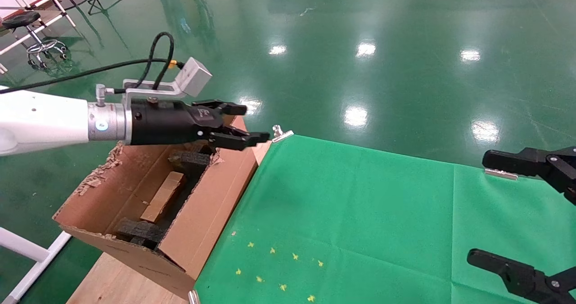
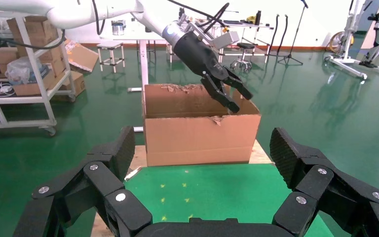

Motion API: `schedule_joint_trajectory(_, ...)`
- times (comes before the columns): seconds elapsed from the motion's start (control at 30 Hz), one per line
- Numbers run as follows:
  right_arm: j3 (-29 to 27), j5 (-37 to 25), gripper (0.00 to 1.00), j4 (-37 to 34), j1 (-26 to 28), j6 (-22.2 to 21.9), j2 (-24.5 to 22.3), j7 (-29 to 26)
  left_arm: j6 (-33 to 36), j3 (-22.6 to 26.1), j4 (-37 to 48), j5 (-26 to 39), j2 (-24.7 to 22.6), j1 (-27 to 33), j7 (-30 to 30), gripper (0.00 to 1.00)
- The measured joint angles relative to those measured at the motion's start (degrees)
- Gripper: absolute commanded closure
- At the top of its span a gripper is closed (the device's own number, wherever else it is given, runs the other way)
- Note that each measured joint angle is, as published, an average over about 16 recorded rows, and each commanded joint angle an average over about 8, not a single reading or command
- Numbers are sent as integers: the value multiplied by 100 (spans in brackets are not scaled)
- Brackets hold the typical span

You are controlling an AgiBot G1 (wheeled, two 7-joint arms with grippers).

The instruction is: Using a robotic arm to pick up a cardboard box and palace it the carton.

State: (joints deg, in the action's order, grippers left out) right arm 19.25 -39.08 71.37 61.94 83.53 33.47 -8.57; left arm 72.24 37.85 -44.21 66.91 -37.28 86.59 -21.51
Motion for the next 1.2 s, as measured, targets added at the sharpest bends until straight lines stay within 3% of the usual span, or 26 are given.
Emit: schedule_joint_trajectory(1.2, 1, 1, 0, -1, 0, -1, -1, 1, 1350, -2188, -2943, -2516, 226, -2509, 1068, 0)
